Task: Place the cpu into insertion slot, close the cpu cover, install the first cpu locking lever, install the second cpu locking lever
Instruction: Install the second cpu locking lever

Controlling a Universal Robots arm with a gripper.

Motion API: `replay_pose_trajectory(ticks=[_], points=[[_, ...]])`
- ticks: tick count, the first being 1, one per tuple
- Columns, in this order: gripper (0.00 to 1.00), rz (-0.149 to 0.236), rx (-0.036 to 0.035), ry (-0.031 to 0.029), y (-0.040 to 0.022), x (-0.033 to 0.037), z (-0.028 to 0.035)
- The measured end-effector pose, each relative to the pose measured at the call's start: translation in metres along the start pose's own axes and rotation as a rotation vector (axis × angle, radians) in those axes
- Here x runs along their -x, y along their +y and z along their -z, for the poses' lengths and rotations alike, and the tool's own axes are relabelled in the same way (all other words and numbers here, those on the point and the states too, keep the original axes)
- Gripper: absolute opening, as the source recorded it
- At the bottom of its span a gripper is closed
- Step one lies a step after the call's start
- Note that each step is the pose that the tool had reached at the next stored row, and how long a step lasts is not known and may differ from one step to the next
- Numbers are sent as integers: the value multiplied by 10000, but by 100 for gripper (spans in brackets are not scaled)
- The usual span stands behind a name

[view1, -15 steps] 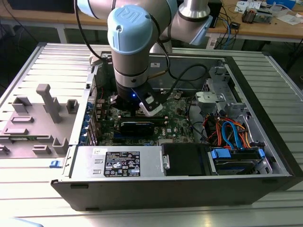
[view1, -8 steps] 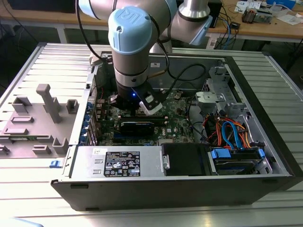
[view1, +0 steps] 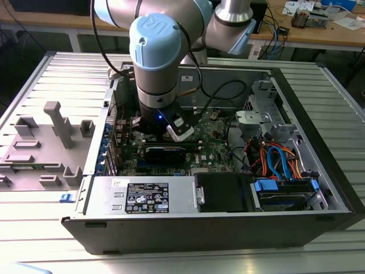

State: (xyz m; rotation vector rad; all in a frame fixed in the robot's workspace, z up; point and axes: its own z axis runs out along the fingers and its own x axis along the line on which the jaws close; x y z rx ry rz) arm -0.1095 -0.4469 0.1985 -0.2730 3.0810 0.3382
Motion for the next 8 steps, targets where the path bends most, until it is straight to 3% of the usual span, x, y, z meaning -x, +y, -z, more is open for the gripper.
replay_pose_trajectory(ticks=[3,8], points=[[11,10,-112,4,22,5,97],[11,-16,-267,98,24,99,95]])
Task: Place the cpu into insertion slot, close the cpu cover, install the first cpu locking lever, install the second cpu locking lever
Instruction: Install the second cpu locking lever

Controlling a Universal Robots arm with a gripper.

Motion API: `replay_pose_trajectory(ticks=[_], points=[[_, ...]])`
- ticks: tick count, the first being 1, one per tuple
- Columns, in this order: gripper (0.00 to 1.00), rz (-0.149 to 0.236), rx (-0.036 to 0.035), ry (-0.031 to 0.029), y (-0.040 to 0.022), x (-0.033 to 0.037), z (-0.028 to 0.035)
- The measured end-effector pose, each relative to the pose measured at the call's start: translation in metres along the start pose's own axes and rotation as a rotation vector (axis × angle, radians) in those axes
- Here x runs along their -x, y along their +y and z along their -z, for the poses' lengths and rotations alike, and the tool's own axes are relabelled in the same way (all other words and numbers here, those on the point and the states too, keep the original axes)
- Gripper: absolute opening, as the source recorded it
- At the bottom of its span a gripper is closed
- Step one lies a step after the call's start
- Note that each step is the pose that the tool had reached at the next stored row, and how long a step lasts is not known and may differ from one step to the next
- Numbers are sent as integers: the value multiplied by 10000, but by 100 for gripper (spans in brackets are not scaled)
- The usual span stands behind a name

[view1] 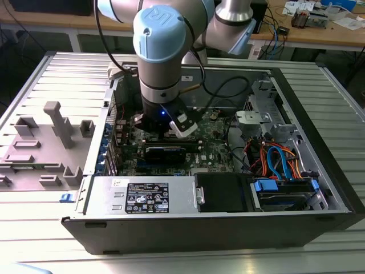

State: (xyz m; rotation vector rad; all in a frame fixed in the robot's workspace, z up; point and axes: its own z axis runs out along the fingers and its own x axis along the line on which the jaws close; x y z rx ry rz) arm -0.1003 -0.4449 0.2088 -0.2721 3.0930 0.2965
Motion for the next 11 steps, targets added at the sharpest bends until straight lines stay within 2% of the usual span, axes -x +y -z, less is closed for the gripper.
replay_pose_trajectory(ticks=[1,3,9,11], points=[[11,-3,-19,17,1,16,-1],[11,-10,-105,77,14,74,-6],[11,-30,-231,198,65,198,-21],[11,-39,-369,275,91,257,-28]])
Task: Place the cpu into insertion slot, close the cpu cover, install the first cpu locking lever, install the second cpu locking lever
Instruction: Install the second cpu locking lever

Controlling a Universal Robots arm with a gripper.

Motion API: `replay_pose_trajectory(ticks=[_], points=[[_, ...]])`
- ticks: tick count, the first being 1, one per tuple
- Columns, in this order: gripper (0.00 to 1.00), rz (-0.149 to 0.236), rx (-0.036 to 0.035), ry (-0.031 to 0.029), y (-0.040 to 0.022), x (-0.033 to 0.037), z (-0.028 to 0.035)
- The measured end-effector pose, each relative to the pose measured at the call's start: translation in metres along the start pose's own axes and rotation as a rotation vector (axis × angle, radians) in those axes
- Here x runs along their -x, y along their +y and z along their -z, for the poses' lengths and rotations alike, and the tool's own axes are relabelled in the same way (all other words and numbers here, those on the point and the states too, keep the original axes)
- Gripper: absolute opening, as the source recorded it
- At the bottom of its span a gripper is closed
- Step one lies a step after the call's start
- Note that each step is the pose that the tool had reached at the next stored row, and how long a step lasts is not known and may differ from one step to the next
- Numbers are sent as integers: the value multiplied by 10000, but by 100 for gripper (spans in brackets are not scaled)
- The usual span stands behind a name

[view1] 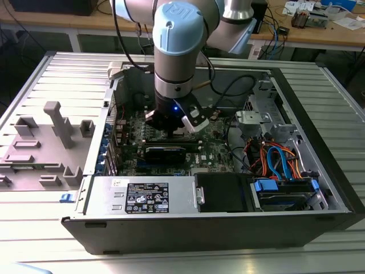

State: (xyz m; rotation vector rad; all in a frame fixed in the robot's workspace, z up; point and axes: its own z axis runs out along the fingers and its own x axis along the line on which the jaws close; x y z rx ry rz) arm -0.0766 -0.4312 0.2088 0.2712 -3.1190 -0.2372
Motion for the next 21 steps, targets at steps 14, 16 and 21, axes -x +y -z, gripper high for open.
replay_pose_trajectory(ticks=[14,16,21], points=[[11,-45,-1570,387,385,250,93],[11,-47,-1573,386,402,250,206],[11,-47,-1572,386,418,251,310]])
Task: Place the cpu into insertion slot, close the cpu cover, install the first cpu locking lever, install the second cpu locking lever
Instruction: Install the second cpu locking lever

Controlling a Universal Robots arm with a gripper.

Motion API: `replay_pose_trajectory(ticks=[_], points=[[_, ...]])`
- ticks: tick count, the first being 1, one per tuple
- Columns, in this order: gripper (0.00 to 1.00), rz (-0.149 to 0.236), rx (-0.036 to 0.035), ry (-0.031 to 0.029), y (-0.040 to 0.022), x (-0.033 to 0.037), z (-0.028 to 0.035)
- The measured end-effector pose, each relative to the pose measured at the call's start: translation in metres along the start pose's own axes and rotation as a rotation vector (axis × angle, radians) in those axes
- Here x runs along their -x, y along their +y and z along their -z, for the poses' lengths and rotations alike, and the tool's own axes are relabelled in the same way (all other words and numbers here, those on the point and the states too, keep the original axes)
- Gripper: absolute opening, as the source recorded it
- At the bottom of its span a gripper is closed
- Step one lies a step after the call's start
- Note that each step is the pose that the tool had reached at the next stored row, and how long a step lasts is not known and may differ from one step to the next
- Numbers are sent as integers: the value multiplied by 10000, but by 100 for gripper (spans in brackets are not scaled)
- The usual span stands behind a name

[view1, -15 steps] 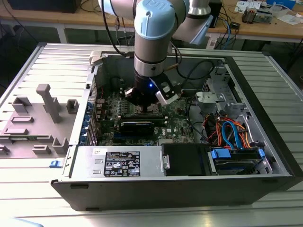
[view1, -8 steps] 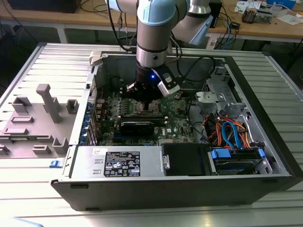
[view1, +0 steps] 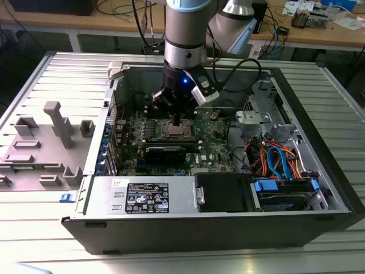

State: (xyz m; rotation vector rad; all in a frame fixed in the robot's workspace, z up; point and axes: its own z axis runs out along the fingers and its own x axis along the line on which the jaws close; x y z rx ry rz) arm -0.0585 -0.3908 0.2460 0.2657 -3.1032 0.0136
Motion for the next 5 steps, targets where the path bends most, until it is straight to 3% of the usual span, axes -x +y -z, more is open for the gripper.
replay_pose_trajectory(ticks=[5], points=[[11,0,0,1,0,0,13]])
